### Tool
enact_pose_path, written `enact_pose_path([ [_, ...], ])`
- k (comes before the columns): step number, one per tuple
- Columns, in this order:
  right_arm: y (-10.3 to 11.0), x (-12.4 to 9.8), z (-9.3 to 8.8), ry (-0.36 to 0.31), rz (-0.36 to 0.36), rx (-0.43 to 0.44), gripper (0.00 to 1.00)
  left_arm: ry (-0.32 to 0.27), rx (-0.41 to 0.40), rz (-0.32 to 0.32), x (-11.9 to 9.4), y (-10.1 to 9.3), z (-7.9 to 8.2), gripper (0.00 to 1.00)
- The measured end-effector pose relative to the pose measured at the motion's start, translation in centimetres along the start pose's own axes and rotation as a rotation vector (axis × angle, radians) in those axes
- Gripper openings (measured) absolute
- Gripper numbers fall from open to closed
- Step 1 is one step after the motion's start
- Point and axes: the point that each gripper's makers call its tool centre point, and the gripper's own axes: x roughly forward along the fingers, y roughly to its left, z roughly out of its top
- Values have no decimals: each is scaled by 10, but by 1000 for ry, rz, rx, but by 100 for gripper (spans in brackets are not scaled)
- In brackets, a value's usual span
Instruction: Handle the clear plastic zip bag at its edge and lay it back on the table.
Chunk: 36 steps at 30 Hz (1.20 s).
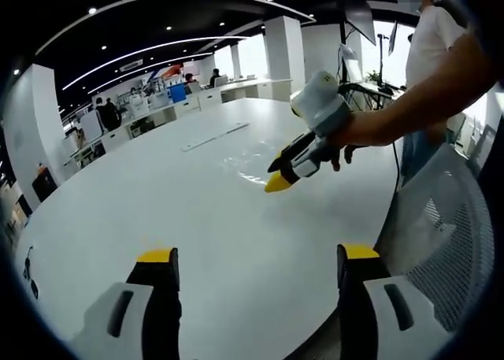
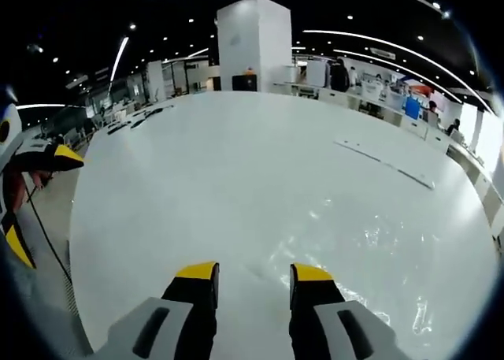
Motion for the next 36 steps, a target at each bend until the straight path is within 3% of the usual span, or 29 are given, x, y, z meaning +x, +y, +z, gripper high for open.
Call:
enact_pose_path([
  [13,-7,14,-1,19,-32,62,30,-6,20,-8,4,-1,6,78],
  [20,-13,23,-10,72,-42,106,22,-3,16,-7,3,0,4,77],
  [26,-8,18,-10,68,-35,118,19,-1,10,-2,2,2,3,77],
  [36,-9,12,-17,96,-23,38,15,0,8,0,2,4,3,76],
])
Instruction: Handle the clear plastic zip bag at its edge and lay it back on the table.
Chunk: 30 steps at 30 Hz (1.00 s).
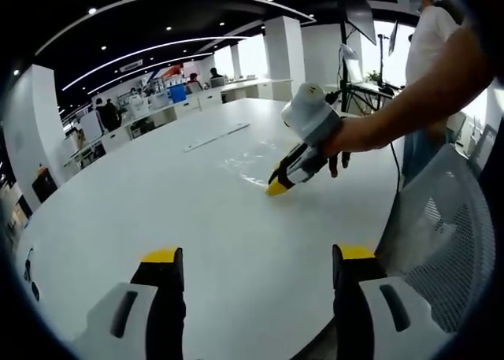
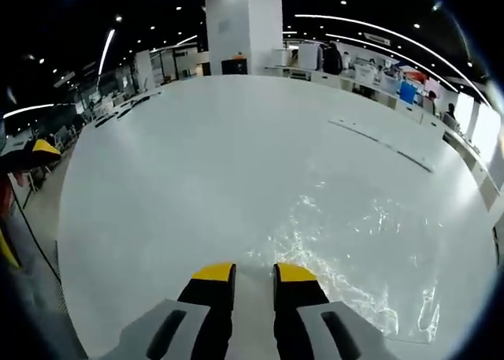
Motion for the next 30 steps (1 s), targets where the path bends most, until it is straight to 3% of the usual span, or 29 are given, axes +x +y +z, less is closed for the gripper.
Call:
enact_pose_path([
  [7,-4,-11,-9,44,11,8,13,-2,-5,0,-2,-1,1,75],
  [11,3,-10,1,7,9,54,30,-3,-1,-2,-3,-3,2,75],
  [15,5,0,15,-15,-14,53,33,-6,6,-2,-4,-3,4,75],
  [21,-1,9,12,34,-72,115,29,-6,5,3,-7,-3,5,74],
  [26,-14,8,10,36,-112,135,20,-9,2,8,-8,-2,5,74],
  [30,-18,7,7,56,-121,65,9,-7,5,5,-9,-3,6,74],
])
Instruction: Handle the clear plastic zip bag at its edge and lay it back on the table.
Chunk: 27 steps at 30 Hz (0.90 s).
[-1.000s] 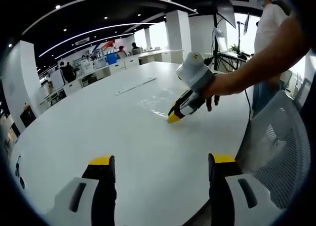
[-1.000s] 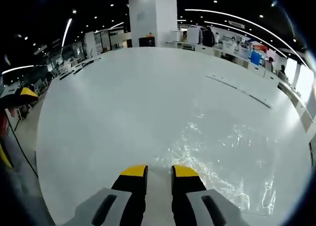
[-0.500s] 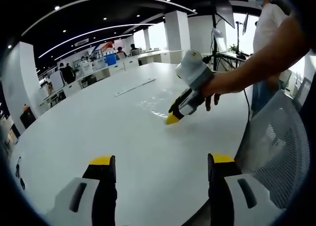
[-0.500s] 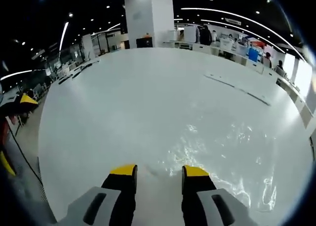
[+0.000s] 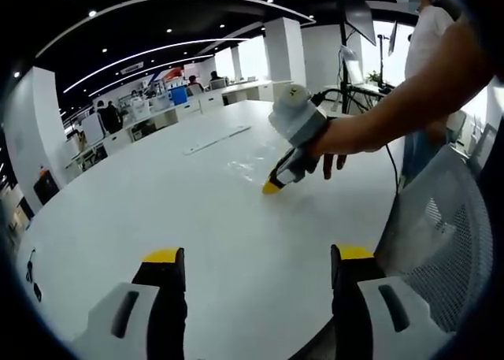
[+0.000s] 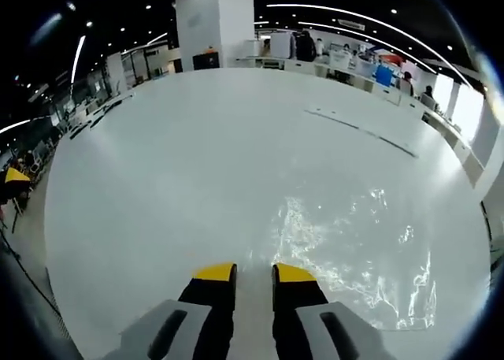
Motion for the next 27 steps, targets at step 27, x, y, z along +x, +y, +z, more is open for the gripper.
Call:
enact_pose_path([
  [27,6,-38,-38,74,122,-67,12,-2,-12,-39,3,-11,2,73],
])
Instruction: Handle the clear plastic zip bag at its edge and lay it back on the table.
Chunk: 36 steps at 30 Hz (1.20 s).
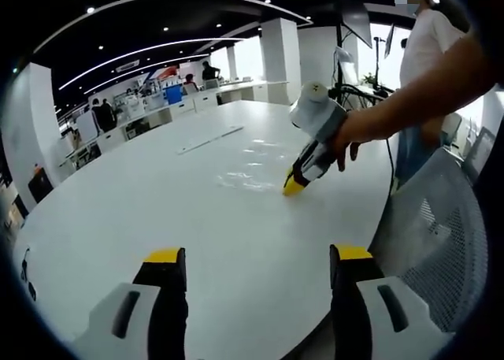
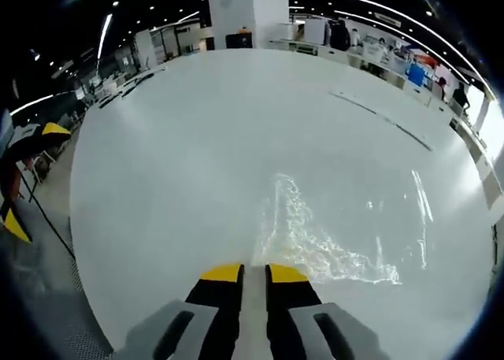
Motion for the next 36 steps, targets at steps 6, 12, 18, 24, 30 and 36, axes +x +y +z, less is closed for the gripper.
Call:
enact_pose_path([
  [6,-8,12,16,-34,-56,-23,20,-3,5,-5,0,-4,1,73],
  [12,-14,20,23,-36,-100,31,18,-8,4,-2,0,-4,3,73],
  [18,-13,16,17,-8,-99,28,11,-12,2,-1,0,-4,3,72],
  [24,-15,13,11,10,-98,-4,0,-12,3,-8,1,-6,5,72],
  [30,-7,9,6,27,-40,-51,0,-12,11,-13,2,-7,6,71],
  [36,2,0,6,0,4,-109,0,-8,14,-13,1,-4,4,71],
])
